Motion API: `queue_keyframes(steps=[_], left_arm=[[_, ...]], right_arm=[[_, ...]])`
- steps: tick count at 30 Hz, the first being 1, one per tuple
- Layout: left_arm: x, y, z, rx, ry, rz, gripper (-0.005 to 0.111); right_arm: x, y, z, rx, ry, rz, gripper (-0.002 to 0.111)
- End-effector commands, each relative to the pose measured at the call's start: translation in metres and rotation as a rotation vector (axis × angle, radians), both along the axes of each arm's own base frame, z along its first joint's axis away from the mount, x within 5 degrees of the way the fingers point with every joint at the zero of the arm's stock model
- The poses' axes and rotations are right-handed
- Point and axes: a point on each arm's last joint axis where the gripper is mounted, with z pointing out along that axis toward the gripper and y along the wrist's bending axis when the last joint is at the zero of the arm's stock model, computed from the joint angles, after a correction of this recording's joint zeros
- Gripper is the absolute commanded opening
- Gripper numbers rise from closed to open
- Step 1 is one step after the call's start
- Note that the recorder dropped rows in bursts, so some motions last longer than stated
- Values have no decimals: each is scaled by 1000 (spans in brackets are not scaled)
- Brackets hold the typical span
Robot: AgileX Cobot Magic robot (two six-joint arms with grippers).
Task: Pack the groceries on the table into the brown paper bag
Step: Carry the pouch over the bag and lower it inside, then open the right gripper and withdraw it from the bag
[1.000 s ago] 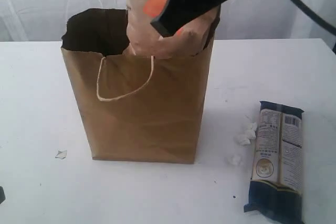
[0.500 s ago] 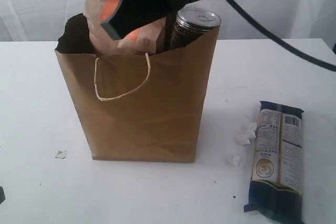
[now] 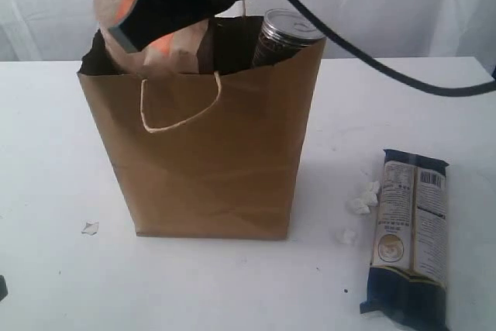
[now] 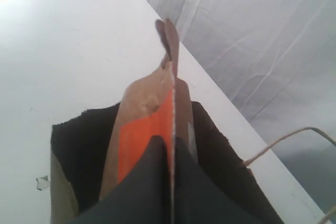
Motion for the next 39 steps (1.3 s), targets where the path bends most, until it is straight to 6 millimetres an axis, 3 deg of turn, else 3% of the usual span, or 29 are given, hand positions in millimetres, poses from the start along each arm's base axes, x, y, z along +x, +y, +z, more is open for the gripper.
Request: queue_keyframes(steps=[1,14,16,19,20,21,30,32,39], left_arm=[[0,0,-1,-6,6,-2,0],[0,0,-1,-6,6,-2,0],[0,0,-1,-6,6,-2,0],[0,0,-1,-6,6,-2,0],[0,0,-1,-6,6,-2,0],[0,0,-1,-6,6,-2,0],[0,0,-1,-6,6,-2,0],[0,0,-1,-6,6,-2,0],[0,0,-1,-6,6,-2,0]], right_arm=[[-1,5,3,11,-20,15,0],[-1,5,-8,-59,40,19,2],[-1,5,-9,-65,46,20,12],[-1,5,-9,-69,52,19,37],[-2,4,-8,-58,59,12,53],[-3,3,-5,-51,56,11,57],[-12,-9,14,-23,-8,7,53],[-16,-19,26,-9,-39,-32,50],[-46,-84,68,-18,-72,-254,49]])
